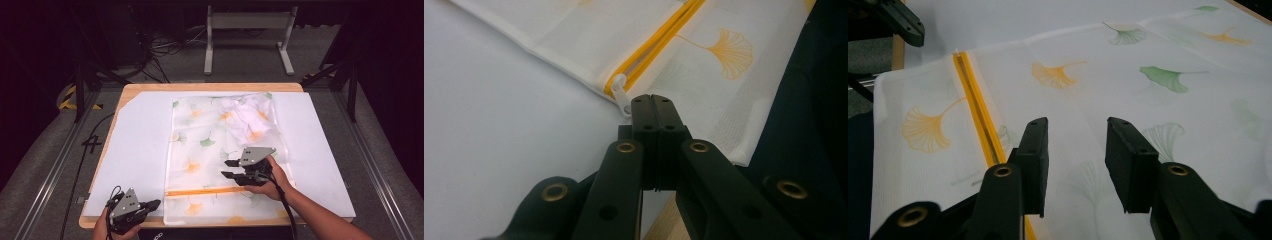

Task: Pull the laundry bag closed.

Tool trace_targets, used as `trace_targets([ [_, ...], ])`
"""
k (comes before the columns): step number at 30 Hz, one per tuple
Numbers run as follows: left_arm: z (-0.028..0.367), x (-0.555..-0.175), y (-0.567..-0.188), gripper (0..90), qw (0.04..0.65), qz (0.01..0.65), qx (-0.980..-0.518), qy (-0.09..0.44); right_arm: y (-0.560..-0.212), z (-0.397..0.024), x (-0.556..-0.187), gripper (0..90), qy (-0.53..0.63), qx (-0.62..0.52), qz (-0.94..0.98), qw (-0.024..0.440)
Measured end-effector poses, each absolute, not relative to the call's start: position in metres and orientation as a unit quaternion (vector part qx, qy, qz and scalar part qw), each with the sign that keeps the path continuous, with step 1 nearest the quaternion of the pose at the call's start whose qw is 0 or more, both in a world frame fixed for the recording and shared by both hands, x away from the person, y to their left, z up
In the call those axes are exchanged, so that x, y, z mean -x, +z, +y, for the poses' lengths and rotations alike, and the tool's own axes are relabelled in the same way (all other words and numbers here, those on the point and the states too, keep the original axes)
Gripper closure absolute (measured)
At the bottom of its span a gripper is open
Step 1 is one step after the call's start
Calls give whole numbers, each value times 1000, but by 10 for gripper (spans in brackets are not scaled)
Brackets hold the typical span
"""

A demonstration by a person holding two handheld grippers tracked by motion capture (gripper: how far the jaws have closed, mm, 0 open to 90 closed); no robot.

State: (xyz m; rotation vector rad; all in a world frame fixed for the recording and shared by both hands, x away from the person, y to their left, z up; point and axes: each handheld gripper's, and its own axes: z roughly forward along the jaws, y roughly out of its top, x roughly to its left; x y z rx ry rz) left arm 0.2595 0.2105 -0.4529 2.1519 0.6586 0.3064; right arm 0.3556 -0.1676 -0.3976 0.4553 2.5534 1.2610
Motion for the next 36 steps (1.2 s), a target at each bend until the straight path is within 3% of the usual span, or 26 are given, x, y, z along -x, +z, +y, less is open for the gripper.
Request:
trace_targets([
  [7,196,-258,-453,900,420,243,-867,114,-398,-124,-357,697,429,-105,890,117],
  [22,188,-259,-462,900,406,227,-880,99,-409,-21,-348,628,403,-21,912,65],
  [36,187,-258,-463,900,410,221,-880,94,-430,22,-347,634,358,25,933,26],
])
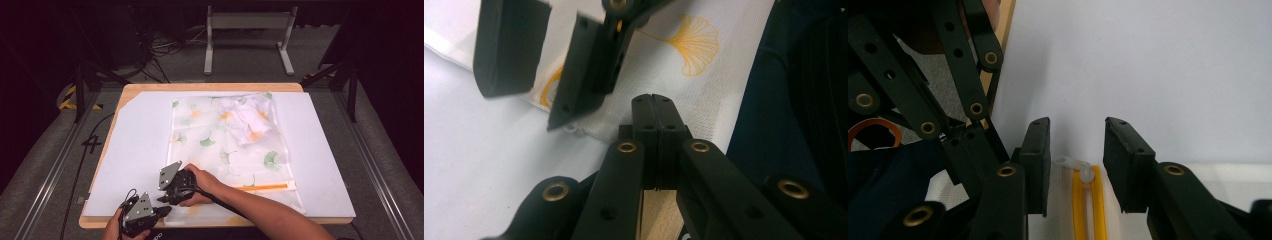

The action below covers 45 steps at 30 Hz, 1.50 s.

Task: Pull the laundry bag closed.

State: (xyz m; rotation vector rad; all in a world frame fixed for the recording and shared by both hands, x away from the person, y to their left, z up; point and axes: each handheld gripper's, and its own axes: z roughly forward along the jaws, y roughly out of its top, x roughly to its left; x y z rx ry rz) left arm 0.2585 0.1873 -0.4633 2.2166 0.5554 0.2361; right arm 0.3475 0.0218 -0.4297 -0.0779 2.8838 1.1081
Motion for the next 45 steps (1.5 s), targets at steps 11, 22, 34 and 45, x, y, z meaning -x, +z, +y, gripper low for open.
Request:
trace_targets([
  [11,188,-259,-464,900,414,221,-878,88,-439,36,-351,801,332,28,943,21],
  [22,189,-260,-464,900,413,218,-880,86,-432,26,-358,860,373,-18,928,-2],
  [34,188,-260,-464,900,414,221,-879,84,-423,13,-361,880,391,-37,920,10],
  [45,188,-261,-464,900,415,224,-878,80,-422,-2,-354,900,406,-23,914,-12],
])
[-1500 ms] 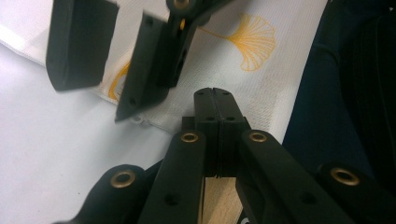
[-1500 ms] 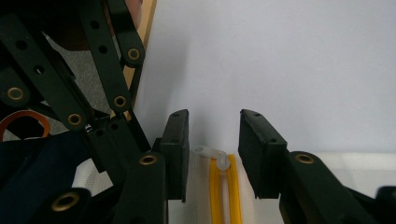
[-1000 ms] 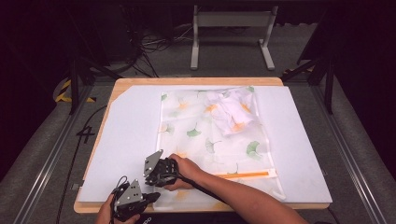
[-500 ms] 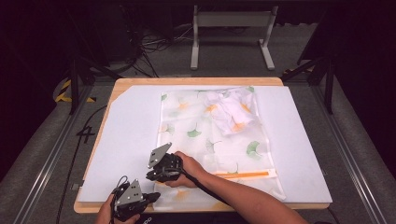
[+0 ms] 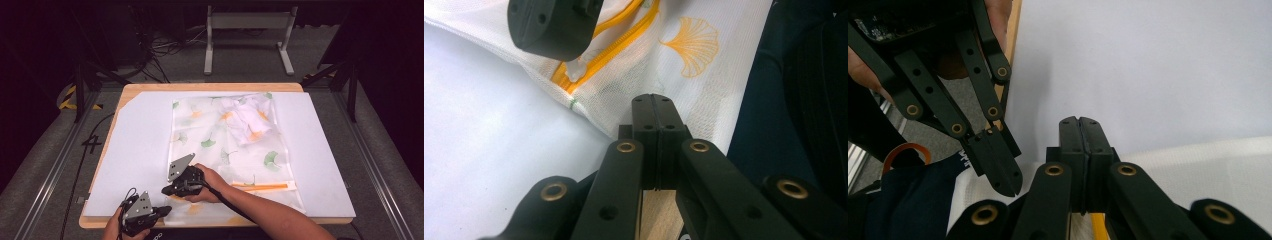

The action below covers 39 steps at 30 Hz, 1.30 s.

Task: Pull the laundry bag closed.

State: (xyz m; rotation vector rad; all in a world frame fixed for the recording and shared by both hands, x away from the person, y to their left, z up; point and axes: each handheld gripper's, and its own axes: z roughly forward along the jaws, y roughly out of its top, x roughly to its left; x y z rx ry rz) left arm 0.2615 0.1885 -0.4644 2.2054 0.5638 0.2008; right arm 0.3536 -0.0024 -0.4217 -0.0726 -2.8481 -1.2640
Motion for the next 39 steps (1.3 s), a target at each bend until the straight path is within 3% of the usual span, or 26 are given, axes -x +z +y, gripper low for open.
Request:
trace_targets([
  [7,188,-262,-465,900,417,225,-877,78,-427,6,-350,866,-394,16,-919,5],
  [19,189,-263,-465,900,418,226,-877,76,-428,19,-348,891,-382,-4,-924,-1],
  [24,188,-263,-465,900,416,225,-878,77,-427,21,-353,884,-372,24,-928,-33],
  [30,189,-263,-465,900,417,224,-877,78,-435,23,-370,859,-367,53,-929,12],
  [35,189,-263,-465,900,417,224,-877,77,-437,25,-368,900,-375,34,-925,57],
  [39,189,-263,-465,900,416,222,-878,78,-435,22,-364,900,-374,29,-926,51],
])
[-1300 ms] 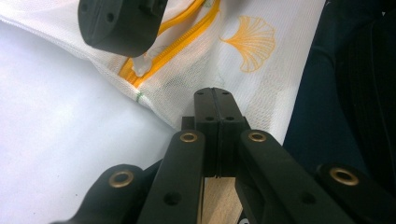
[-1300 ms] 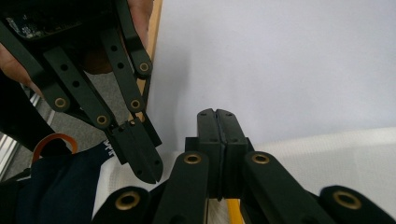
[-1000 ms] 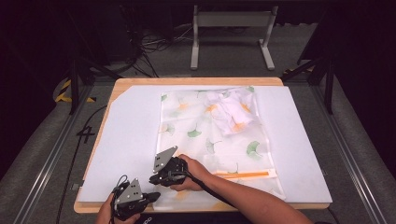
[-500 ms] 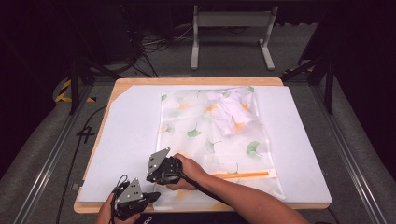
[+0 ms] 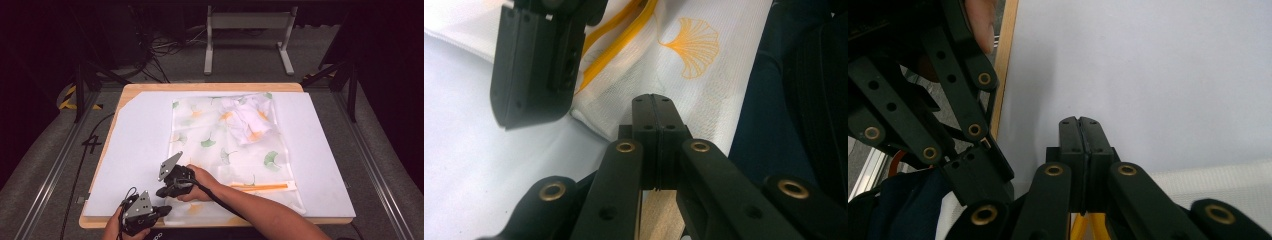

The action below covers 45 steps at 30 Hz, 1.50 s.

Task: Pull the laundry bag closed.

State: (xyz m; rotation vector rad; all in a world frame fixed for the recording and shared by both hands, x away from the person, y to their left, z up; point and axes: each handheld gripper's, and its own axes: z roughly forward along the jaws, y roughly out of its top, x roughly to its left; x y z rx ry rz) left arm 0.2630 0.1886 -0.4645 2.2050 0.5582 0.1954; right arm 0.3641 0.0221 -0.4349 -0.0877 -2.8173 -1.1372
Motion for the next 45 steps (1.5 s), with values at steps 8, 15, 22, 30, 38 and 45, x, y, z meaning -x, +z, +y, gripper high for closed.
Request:
trace_targets([
  [8,189,-264,-464,900,417,224,-878,74,-430,8,-358,859,-378,-7,-924,58],
  [15,189,-264,-465,900,418,224,-877,75,-435,-4,-353,900,-359,-15,-932,53],
  [22,189,-264,-465,898,419,222,-877,74,-437,-17,-358,900,-361,6,-932,39],
  [30,190,-264,-465,892,422,222,-876,72,-433,-4,-352,697,-393,51,-918,-6],
  [38,190,-264,-466,892,423,222,-876,70,-443,12,-352,565,-385,92,-918,-30],
  [45,190,-264,-466,887,424,223,-875,68,-442,6,-351,672,-379,89,-921,-26],
])
